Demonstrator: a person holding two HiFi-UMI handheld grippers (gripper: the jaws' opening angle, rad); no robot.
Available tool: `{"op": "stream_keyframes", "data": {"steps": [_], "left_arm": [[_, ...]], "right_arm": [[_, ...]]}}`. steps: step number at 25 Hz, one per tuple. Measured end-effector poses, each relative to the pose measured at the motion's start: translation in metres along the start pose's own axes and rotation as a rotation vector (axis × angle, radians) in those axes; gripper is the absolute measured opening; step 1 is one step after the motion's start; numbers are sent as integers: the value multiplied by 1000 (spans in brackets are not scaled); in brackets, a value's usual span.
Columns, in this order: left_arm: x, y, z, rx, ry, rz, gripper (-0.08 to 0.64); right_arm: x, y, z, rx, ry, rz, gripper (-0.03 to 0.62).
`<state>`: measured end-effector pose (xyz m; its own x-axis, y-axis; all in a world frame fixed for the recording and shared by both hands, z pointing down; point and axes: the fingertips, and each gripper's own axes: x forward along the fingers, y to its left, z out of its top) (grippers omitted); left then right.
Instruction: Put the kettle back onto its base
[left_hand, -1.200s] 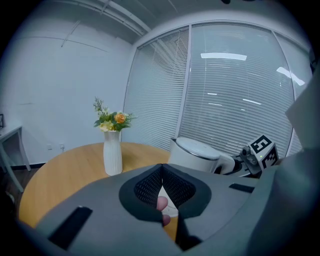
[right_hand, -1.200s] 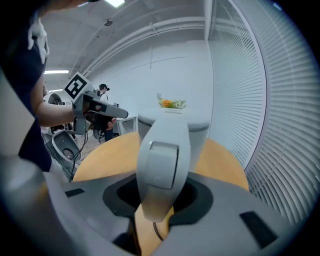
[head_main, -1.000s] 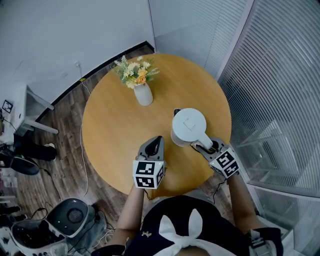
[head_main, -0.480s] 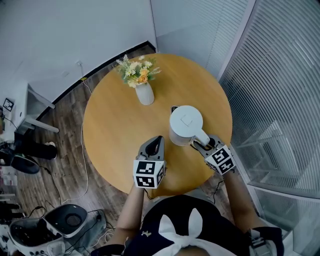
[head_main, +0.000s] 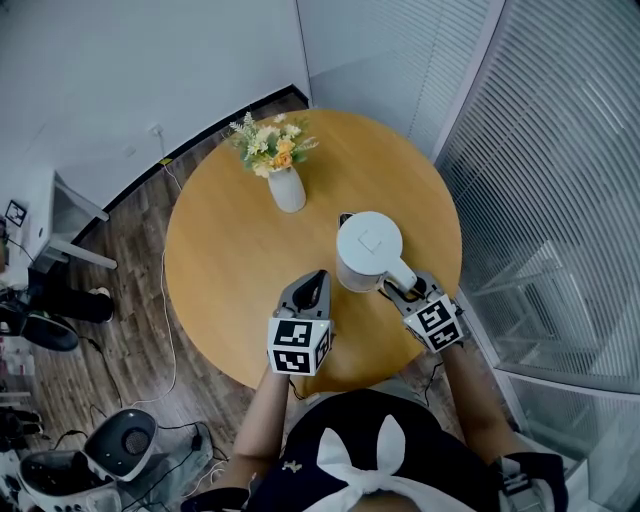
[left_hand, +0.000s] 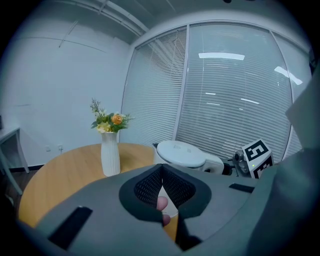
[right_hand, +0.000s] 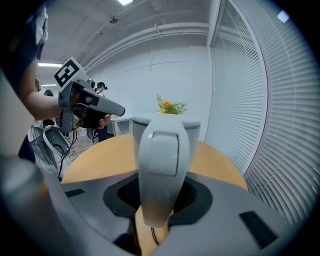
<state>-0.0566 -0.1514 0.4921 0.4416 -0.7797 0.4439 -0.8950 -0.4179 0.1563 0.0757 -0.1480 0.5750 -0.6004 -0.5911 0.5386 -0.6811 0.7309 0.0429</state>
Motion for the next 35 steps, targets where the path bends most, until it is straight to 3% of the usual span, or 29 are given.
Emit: {"op": "stream_keyframes", "data": {"steps": [8, 14, 16, 21, 32, 35], "left_arm": [[-3, -2, 8, 6, -20, 5, 20], [-5, -1, 9, 7, -27, 13, 20], [-6, -2, 9, 9, -27, 12, 20], [-7, -6, 11, 14, -32, 7, 20], [-10, -14, 33, 23, -76, -12, 20], [-12, -19, 37, 24, -89, -17, 20]], "right_arm": [[-2, 17, 3, 79, -5, 56, 198], [1, 10, -2, 84, 8, -8, 202], [-1, 4, -5, 100, 18, -38, 235], [-12, -5, 11, 119, -38, -63, 236], [-48, -5, 87, 97, -242, -109, 233], [-58, -3, 102, 78, -290, -140, 129]]}}
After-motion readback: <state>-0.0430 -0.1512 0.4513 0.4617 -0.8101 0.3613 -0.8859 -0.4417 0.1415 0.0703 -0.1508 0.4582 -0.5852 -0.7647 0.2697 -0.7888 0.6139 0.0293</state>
